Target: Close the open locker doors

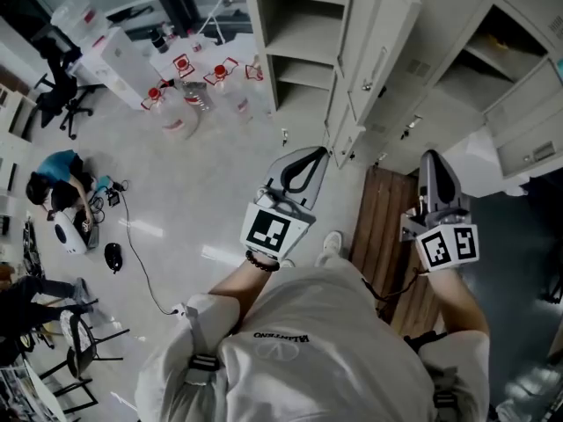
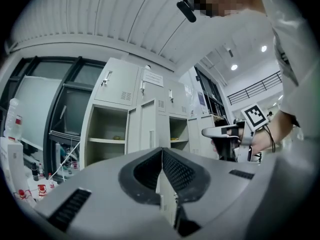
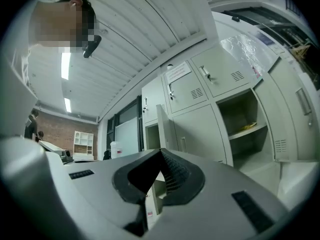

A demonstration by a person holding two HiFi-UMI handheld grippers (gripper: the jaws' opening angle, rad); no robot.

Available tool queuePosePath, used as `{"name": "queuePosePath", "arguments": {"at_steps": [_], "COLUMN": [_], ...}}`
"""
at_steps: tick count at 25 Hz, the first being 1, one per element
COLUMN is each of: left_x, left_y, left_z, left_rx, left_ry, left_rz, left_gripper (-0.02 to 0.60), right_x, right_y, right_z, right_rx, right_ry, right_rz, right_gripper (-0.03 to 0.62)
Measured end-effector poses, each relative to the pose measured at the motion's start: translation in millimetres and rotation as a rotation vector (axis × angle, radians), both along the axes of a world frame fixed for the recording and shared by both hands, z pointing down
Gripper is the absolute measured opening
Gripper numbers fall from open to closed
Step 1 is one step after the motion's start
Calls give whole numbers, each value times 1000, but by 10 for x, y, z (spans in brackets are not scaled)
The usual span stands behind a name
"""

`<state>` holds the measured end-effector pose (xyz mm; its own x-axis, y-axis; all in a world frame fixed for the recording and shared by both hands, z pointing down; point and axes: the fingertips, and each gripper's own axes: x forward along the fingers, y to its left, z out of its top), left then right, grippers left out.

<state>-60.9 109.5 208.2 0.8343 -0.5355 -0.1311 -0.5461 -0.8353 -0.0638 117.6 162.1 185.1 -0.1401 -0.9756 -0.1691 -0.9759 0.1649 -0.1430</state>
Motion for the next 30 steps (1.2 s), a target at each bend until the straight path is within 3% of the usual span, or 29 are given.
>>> {"name": "queuePosePath", "arguments": {"at_steps": [12, 24, 30], "left_x": [1063, 1461, 1637], "left_y": [-606, -1111, -1308], "left_z": [351, 820, 1000], "left_rx": [-17, -84, -113], "left_ry": [-110, -197, -217], "left_rz": [-146, -310, -321], "left_gripper": [6, 98, 118], "right_x": [499, 400, 450], "right_y": [-760, -1153, -1274], "right_z": [190, 460, 441], "right_rx": [-14, -58, -55], "right_ry": [10, 21, 24], "right_rz": [-186, -292, -272], "right_gripper": [11, 11, 11]}}
